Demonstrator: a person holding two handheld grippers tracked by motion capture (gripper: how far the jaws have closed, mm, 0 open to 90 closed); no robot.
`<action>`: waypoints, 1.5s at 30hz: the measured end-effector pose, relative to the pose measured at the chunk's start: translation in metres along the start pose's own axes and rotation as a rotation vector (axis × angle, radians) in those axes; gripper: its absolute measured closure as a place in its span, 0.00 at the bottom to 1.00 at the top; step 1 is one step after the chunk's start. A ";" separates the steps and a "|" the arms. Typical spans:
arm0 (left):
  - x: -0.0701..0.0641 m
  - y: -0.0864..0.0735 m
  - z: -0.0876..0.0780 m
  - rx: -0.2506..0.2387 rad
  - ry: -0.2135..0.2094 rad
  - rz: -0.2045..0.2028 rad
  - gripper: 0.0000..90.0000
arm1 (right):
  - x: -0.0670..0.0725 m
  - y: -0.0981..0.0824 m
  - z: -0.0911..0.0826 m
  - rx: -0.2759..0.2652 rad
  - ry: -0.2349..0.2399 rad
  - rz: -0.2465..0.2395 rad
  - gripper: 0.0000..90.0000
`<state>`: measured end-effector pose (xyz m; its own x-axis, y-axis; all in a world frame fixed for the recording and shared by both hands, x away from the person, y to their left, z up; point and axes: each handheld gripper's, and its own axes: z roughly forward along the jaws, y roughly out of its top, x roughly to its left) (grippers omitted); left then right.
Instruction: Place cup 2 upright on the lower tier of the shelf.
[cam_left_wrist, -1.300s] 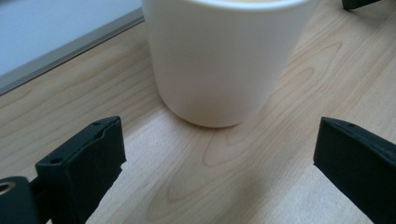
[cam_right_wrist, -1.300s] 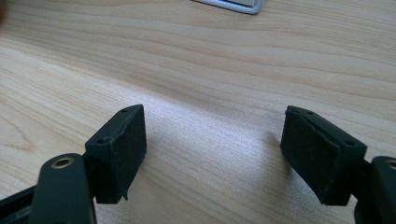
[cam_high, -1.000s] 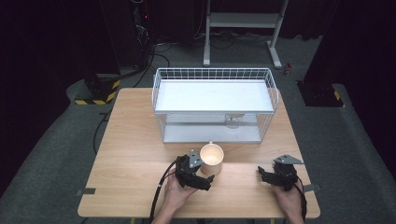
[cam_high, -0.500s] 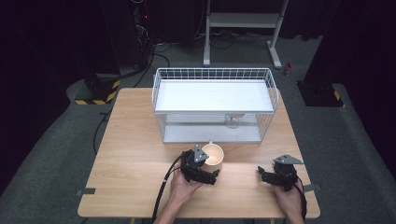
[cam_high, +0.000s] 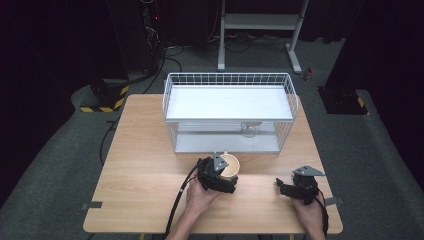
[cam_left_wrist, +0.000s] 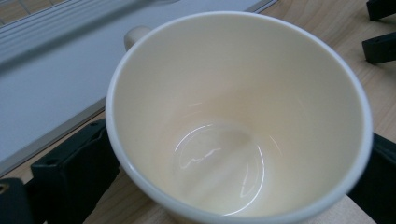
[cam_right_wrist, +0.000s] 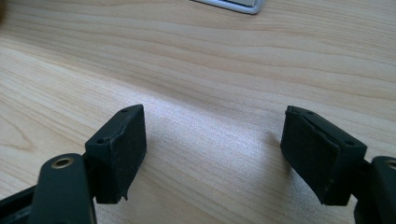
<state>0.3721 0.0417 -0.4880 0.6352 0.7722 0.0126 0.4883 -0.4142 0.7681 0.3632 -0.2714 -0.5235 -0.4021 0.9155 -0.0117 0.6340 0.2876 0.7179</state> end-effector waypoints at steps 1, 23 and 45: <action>0.000 0.000 0.000 0.001 0.002 -0.001 0.02 | 0.000 0.000 0.000 -0.001 0.000 -0.004 0.25; -0.003 0.000 0.000 -0.032 -0.004 0.034 0.10 | 0.000 0.000 0.000 0.000 0.000 -0.003 0.25; 0.003 0.005 -0.012 -0.061 -0.002 0.034 0.11 | 0.000 0.000 0.000 0.000 0.000 -0.003 0.25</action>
<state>0.3695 0.0481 -0.4768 0.6525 0.7568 0.0383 0.4287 -0.4103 0.8049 0.3632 -0.2716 -0.5235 -0.4037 0.9148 -0.0138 0.6327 0.2900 0.7181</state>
